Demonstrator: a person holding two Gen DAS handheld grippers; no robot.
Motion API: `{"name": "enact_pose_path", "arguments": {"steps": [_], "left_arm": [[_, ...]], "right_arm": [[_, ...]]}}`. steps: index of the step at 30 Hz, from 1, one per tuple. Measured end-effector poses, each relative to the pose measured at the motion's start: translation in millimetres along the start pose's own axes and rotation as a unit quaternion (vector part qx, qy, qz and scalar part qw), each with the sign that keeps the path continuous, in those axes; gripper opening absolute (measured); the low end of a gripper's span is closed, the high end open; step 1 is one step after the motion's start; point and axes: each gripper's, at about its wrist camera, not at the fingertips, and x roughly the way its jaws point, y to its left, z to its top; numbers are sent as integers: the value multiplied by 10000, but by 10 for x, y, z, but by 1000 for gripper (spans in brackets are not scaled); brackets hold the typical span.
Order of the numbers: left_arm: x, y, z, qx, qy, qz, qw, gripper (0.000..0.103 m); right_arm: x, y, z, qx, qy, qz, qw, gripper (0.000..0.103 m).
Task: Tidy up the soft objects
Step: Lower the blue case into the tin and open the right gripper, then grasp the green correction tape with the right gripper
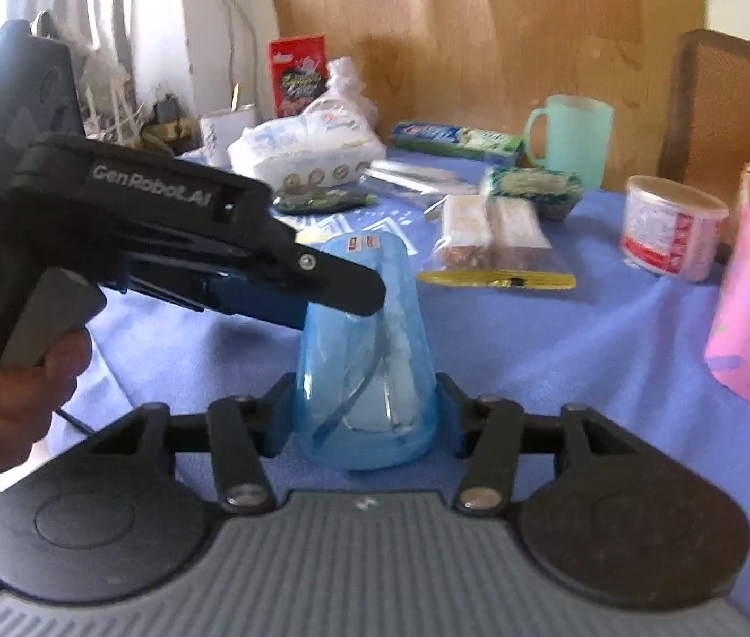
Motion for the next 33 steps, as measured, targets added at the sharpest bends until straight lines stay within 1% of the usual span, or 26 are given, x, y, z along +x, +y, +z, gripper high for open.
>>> {"name": "enact_pose_path", "arguments": {"steps": [3,5,7,10,12,15,16,18,19,21,22,23,24,26,27,28,29,30,32,33], "left_arm": [[-20,-256,123,231,-149,-240,9993,60],[9,-505,237,572,-298,-408,9971,60],[88,-767,343,898,-395,-560,9936,60],[334,-1167,485,1348,-420,-856,9863,60],[577,-1392,557,1597,-390,-1036,9810,60],[960,-1642,616,1755,-224,-1233,9765,60],[1080,-1741,613,1801,-182,-1262,9753,60],[1296,-1894,577,1926,-139,-1208,9737,60],[1379,-1934,555,1957,-137,-1153,9738,63],[1494,-1961,512,1967,-147,-944,9758,63],[1497,-1944,501,1931,-151,-910,9768,63],[1466,-1909,492,1877,-173,-949,9775,63],[1394,-1870,478,1852,-209,-1013,9772,63],[1202,-1778,448,1942,-335,-1029,9750,64],[1074,-1713,430,2026,-438,-1026,9729,65],[953,-1632,401,2084,-552,-1005,9713,69],[832,-1540,367,2129,-657,-943,9703,72],[727,-1458,337,2145,-722,-875,9701,72],[550,-1237,270,2112,-770,-744,9716,72],[457,-1098,237,2062,-794,-616,9733,72]], "right_arm": [[-233,-63,28,98,-490,-207,9985,56],[-415,-145,60,121,-870,-440,9952,56],[-594,-242,92,141,-1240,-778,9891,56],[-806,-419,109,236,-1637,-1369,9767,56],[-914,-592,110,400,-1775,-1722,9681,56],[-1002,-909,91,680,-1823,-2124,9576,56],[-1007,-1011,78,731,-1810,-2280,9539,56],[-968,-1199,77,812,-1755,-2516,9483,56],[-930,-1296,79,837,-1737,-2631,9453,56],[-822,-1465,73,883,-1650,-2951,9370,57],[-761,-1553,76,928,-1600,-3146,9310,57],[-727,-1625,71,1007,-1580,-3233,9275,57],[-739,-1673,46,1123,-1585,-3250,9256,57],[-829,-1719,5,1396,-1704,-3178,9222,57],[-851,-1708,-7,1453,-1764,-3150,9212,57],[-873,-1680,-15,1464,-1802,-3148,9203,57],[-893,-1642,-18,1450,-1846,-3141,9199,57],[-900,-1607,-11,1434,-1888,-3120,9200,57],[-913,-1515,28,1387,-1983,-3028,9218,57],[-908,-1460,67,1343,-2032,-2947,9240,57]]}}
